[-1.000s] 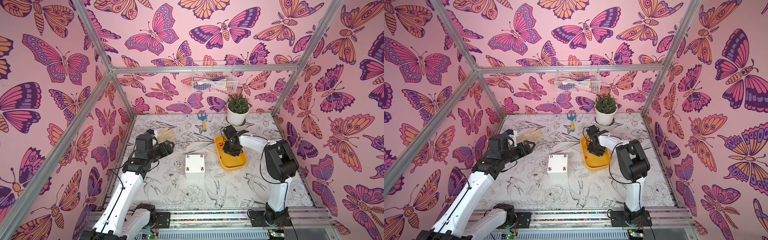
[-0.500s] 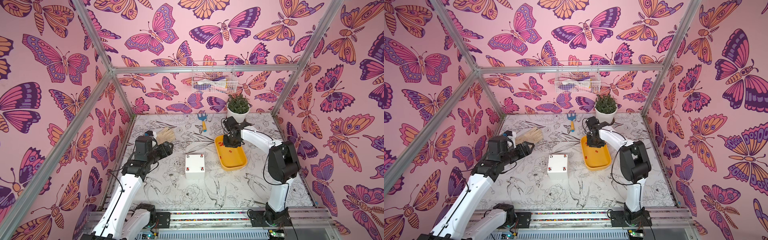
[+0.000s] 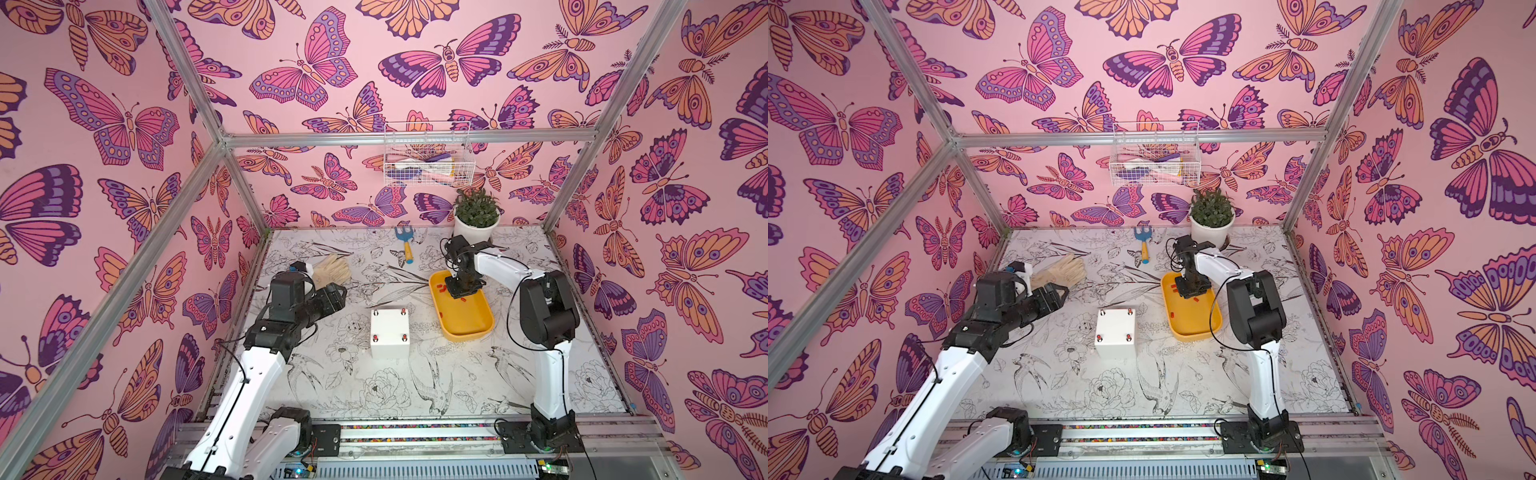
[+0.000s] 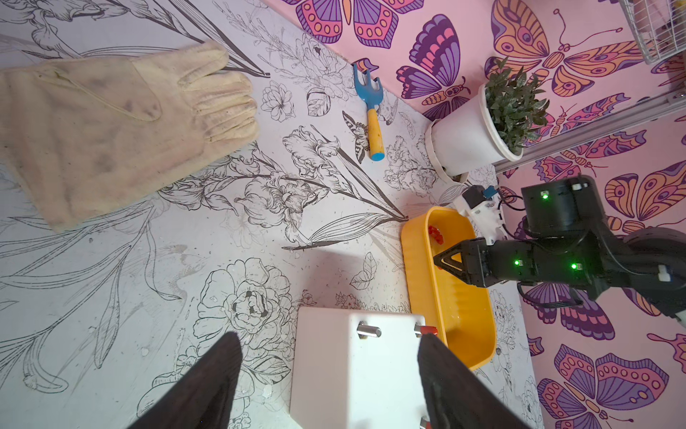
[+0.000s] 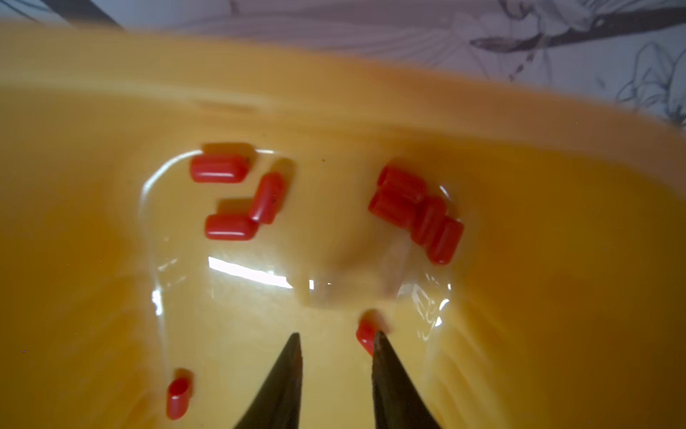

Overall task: Cover the protruding screws with screw protection sleeves
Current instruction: Pick up the screw protection sleeve from the storage box.

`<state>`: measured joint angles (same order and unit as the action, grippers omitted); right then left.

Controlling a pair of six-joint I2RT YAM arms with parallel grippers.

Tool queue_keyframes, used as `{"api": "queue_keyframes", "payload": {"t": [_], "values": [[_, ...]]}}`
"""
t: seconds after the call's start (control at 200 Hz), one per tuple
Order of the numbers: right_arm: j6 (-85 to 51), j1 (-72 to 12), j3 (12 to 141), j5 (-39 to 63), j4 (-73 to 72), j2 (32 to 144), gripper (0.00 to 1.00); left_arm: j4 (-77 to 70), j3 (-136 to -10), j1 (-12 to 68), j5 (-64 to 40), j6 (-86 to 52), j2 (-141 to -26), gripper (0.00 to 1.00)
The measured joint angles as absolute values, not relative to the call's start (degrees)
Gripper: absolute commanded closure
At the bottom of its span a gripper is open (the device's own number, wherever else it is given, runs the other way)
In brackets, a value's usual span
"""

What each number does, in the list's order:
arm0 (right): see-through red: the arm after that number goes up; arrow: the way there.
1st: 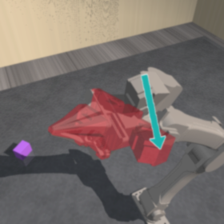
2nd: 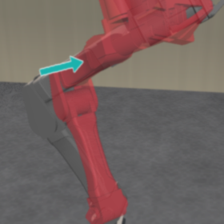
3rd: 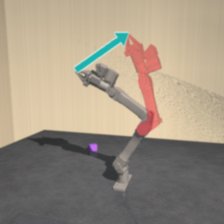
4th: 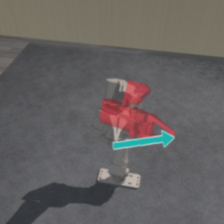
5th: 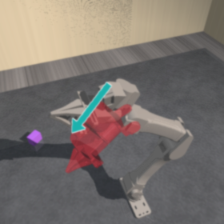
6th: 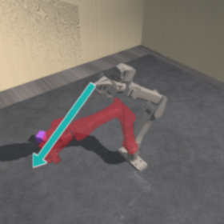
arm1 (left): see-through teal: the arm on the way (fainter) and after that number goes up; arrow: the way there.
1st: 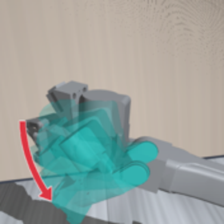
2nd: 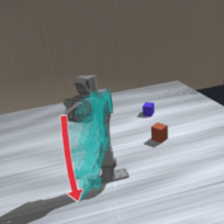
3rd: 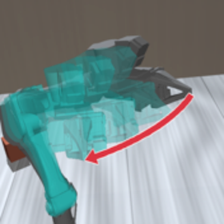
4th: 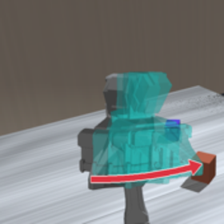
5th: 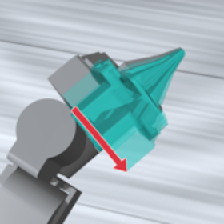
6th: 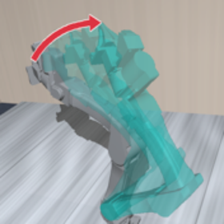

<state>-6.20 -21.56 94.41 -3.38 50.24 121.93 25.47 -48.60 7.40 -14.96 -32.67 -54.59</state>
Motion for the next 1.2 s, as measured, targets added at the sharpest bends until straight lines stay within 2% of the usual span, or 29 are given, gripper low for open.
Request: {"api": "queue_keyframes", "payload": {"t": [0.401, 0.846, 1.202], "values": [[-4.82, -20.97, 92.79, -5.56, 49.32, 121.95, 0.65, 25.58, -48.60, 7.40, -14.94, -32.73, -55.05, 0.23], [-6.15, -19.86, 92.82, -5.06, 48.82, 122.34, 0.71, 25.58, -48.60, 7.40, -14.94, -33.36, -54.96, 0.23], [-7.94, -18.72, 92.84, -2.44, 48.42, 122.52, 0.72, 25.58, -48.60, 7.40, -14.94, -33.36, -54.96, 0.24]]}}
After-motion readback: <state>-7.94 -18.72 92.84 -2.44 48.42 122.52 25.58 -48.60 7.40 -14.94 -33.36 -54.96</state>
